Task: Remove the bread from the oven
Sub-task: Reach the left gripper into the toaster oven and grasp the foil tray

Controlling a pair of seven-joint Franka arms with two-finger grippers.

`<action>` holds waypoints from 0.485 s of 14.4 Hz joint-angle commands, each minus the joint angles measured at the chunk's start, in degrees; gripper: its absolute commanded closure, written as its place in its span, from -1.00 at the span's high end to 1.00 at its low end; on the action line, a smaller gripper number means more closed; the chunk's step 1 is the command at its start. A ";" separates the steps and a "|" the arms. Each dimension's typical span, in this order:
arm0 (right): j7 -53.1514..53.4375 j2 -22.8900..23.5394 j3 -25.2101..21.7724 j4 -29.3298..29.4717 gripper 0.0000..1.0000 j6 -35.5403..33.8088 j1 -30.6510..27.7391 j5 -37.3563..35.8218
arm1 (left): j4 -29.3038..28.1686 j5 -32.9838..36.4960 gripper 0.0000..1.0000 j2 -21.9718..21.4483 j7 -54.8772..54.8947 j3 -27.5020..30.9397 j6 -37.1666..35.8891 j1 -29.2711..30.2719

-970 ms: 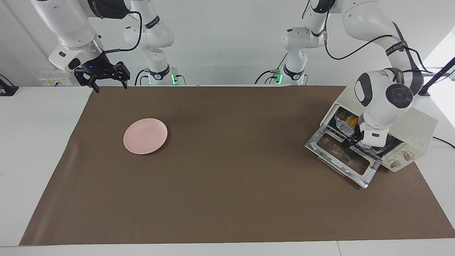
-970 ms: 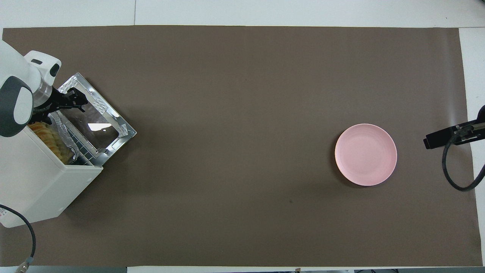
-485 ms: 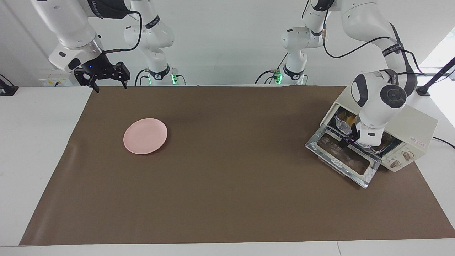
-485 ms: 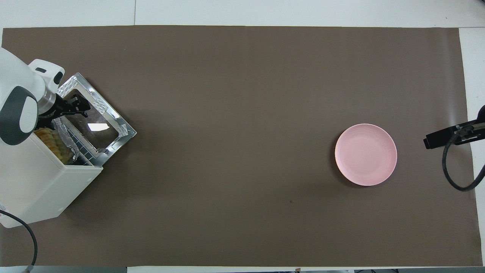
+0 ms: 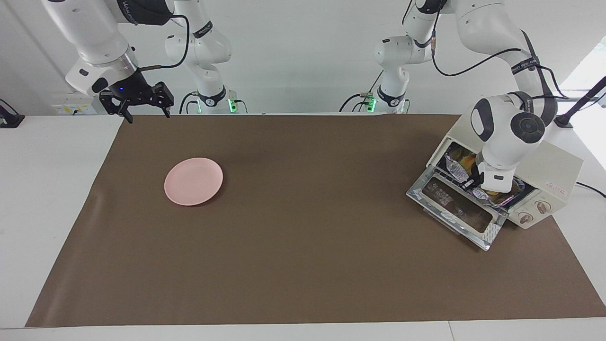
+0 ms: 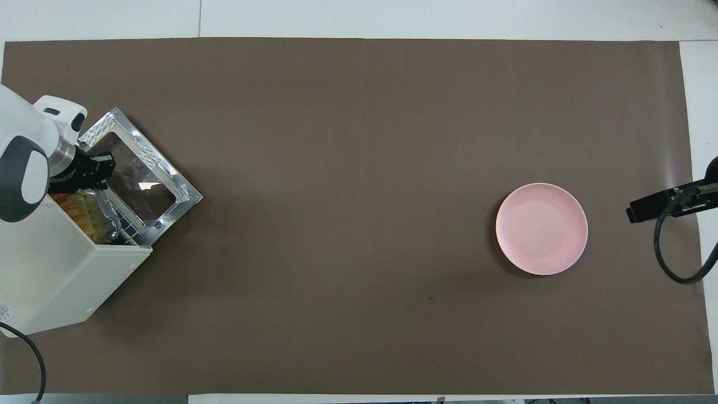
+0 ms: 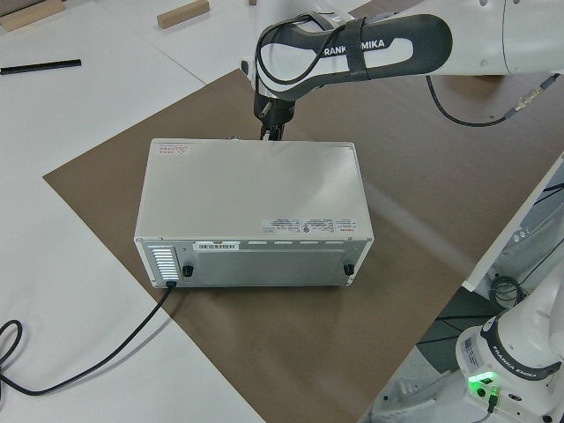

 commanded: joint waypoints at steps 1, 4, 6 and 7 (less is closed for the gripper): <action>-1.60 -0.14 0.83 0.01 1.00 -0.90 -0.72 -0.21 | -1.03 1.45 -1.00 -1.63 0.03 -0.15 1.09 0.17; -1.52 -0.14 0.83 0.01 1.00 -0.90 -1.06 -0.21 | 3.62 1.36 -1.00 1.17 0.20 -0.23 0.39 -3.78; -1.52 -0.14 0.83 0.01 1.00 -0.90 -1.33 -0.21 | 7.75 0.49 -1.00 3.45 0.29 -0.41 -0.57 -7.90; -1.52 -0.14 0.83 0.01 1.00 -0.90 -1.33 -0.21 | 10.21 -0.82 -1.00 4.42 0.20 -0.50 -1.10 -9.32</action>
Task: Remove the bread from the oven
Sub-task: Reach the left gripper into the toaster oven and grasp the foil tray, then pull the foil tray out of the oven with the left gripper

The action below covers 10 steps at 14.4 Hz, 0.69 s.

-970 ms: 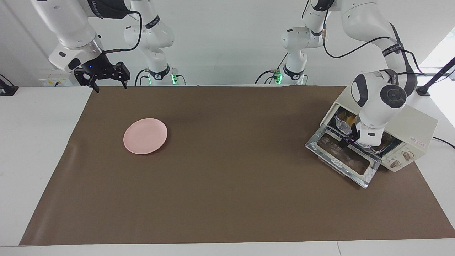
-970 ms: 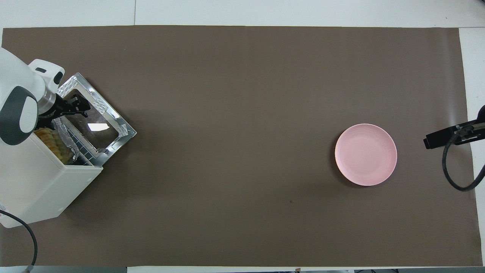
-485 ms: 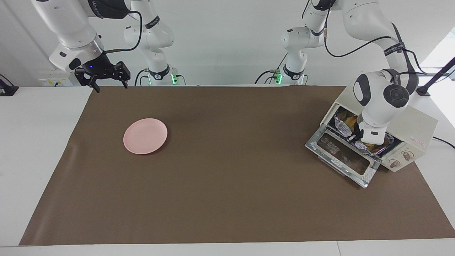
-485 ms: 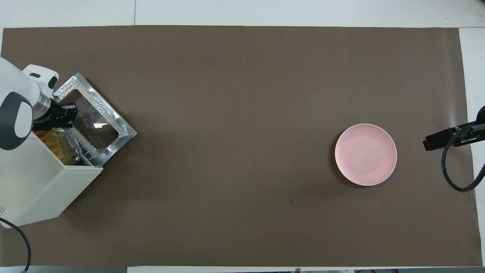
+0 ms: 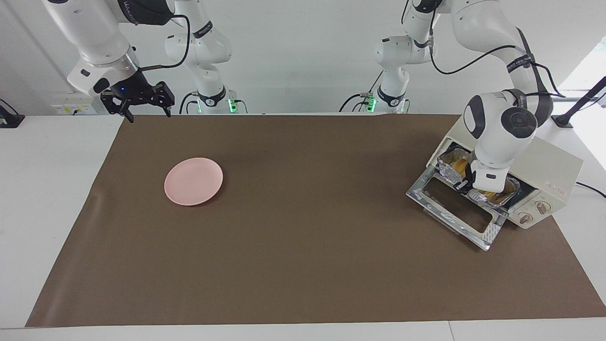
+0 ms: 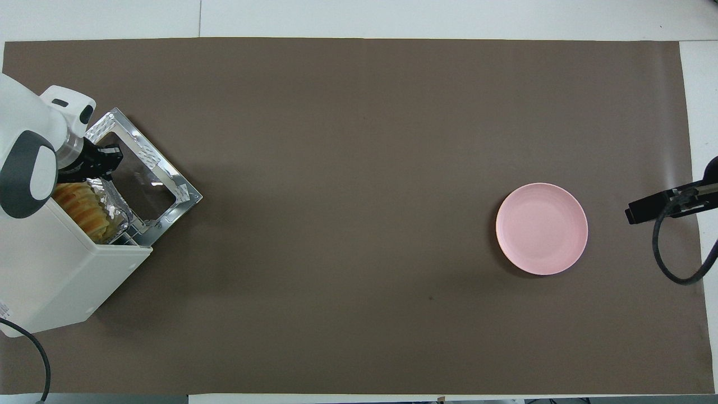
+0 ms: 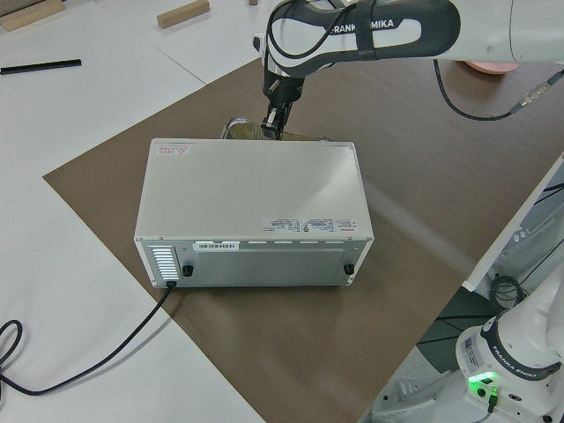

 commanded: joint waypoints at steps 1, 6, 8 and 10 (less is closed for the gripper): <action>-1.52 -0.14 0.66 0.01 1.00 -0.75 -1.16 -0.21 | 8.74 -3.33 -1.00 5.05 -0.16 0.64 -2.53 -5.57; -1.52 -0.14 0.66 0.01 1.00 -0.75 -1.16 -0.21 | 34.85 -5.20 -1.00 23.94 -4.88 1.00 -11.87 -17.88; -1.60 -0.14 0.66 0.01 1.00 -0.75 -1.16 -0.21 | 37.15 -5.63 -1.00 26.68 -8.58 0.91 -8.19 -20.78; -1.69 -0.14 0.66 0.01 1.00 -0.75 -1.16 -0.21 | 37.60 -8.09 -1.00 27.39 -9.03 1.08 -6.50 -24.12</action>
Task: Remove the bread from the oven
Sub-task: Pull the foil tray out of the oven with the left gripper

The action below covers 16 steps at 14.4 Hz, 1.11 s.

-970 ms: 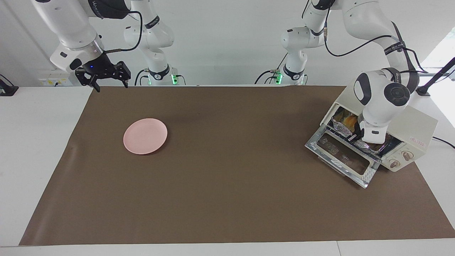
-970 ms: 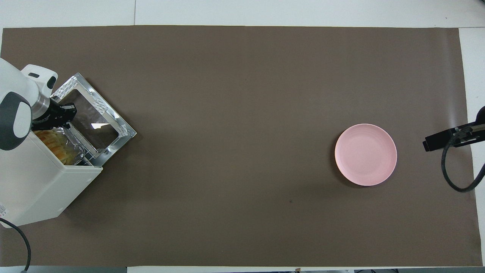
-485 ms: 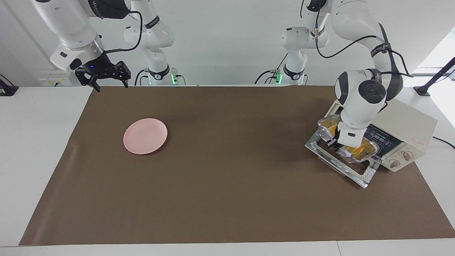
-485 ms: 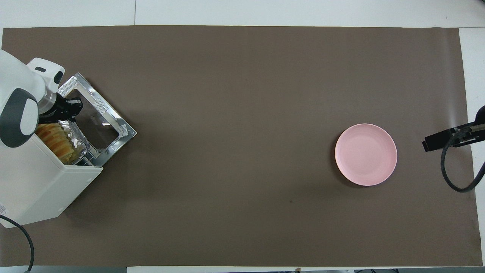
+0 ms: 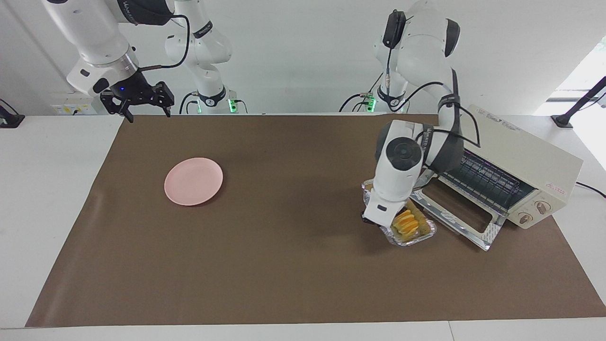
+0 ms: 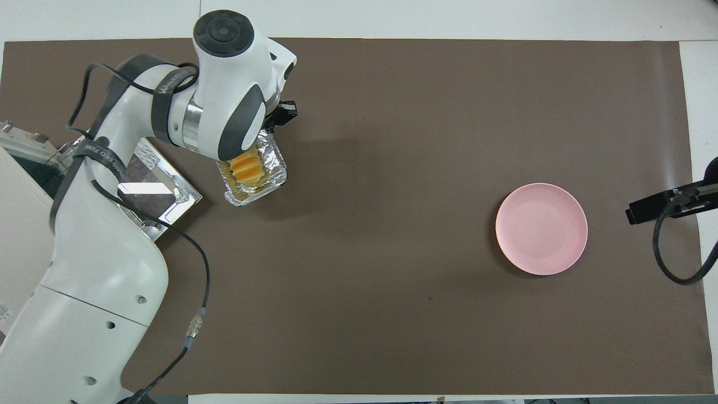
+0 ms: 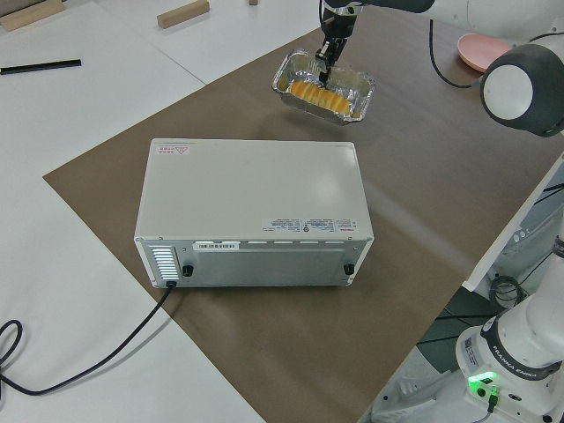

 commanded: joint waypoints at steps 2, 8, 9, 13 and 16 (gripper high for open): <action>-1.60 -0.14 0.66 0.01 1.00 -0.75 -1.24 -0.21 | 3.90 -2.25 -1.00 1.85 -1.56 1.20 -0.25 -6.27; -1.69 -0.14 0.31 0.01 1.00 -0.83 -1.24 -0.21 | -2.33 -2.25 -1.00 1.94 -5.69 1.12 7.90 -10.23; -1.60 -0.23 0.31 -0.07 1.00 -0.83 -1.24 -0.21 | -2.60 -2.16 -1.00 1.94 -5.61 1.12 8.09 -10.59; -1.69 -0.23 0.31 -0.08 1.00 -1.27 -1.33 -0.12 | -2.43 -2.25 -0.22 1.76 -5.78 1.12 6.17 -10.95; -1.52 -0.23 0.31 -0.08 1.00 -1.19 -1.24 -0.12 | -2.17 -2.25 1.00 -0.25 -7.89 3.65 4.85 -10.94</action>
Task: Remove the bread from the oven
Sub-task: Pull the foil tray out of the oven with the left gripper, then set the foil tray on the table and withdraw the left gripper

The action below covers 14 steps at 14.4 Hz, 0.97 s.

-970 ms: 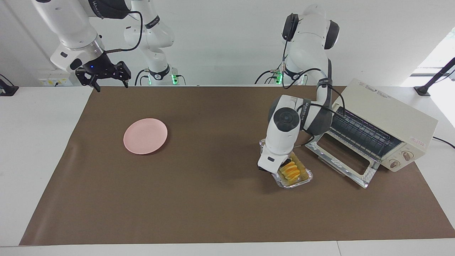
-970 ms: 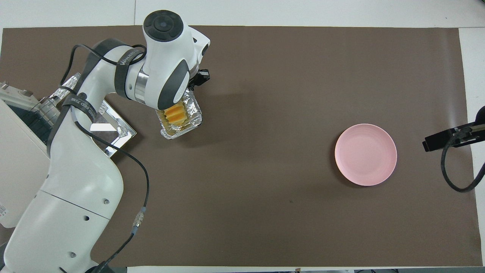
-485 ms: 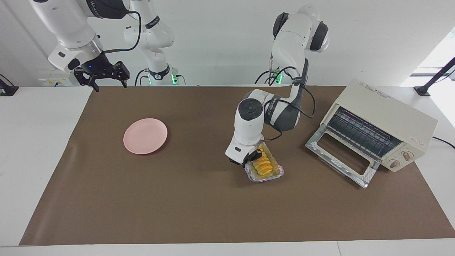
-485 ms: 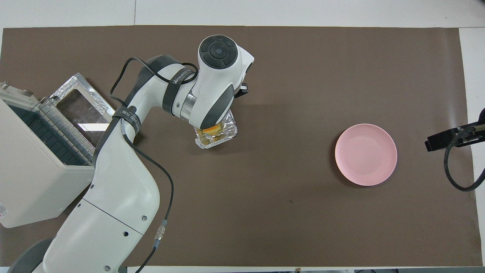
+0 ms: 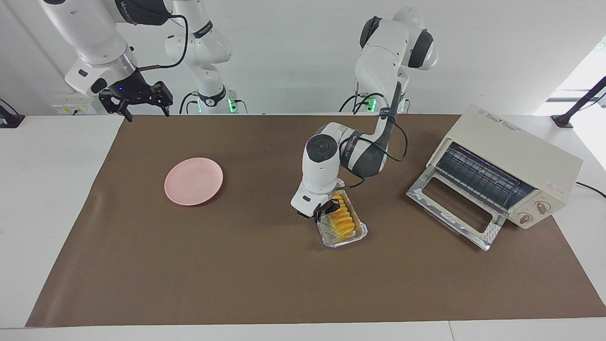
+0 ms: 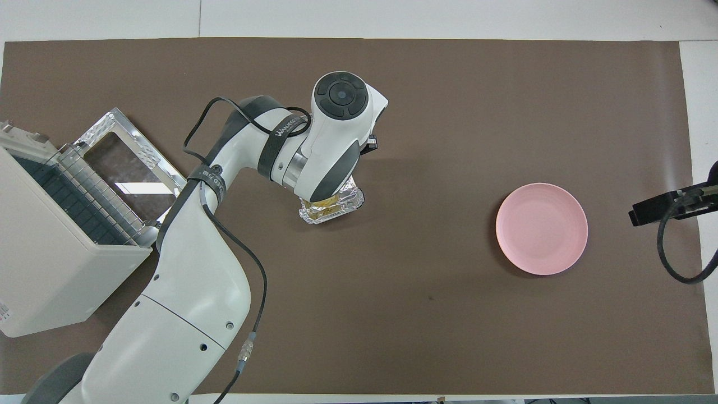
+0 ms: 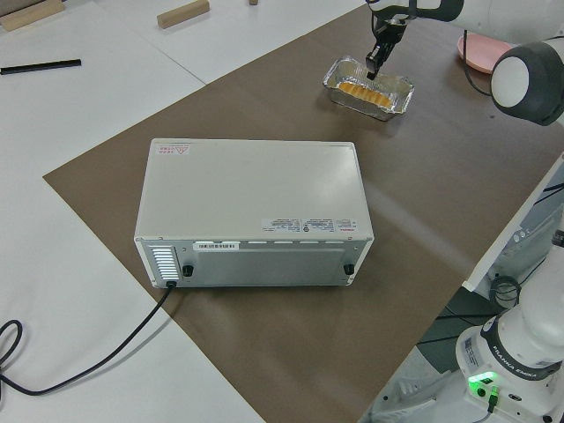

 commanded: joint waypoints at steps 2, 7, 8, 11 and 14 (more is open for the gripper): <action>-1.25 -0.14 0.72 -0.07 1.00 0.20 -1.00 0.06 | -0.61 -0.80 1.00 -4.99 -1.24 3.19 -5.24 1.02; -0.90 0.65 1.16 -0.95 1.00 5.81 3.48 0.06 | -2.46 -4.48 1.00 -15.71 6.18 3.36 -17.09 18.04; -0.64 1.26 1.16 -1.30 1.00 7.74 5.14 0.06 | -2.46 -5.36 1.00 -17.55 12.41 3.36 -21.47 21.73; 5.23 5.38 1.16 -0.96 1.00 12.49 11.99 0.58 | -3.77 -5.20 1.00 -20.81 25.97 3.45 -29.85 28.86; 7.09 11.00 1.16 0.88 1.00 18.12 17.62 0.85 | -7.80 -4.93 1.00 -24.15 33.63 4.15 -31.10 33.45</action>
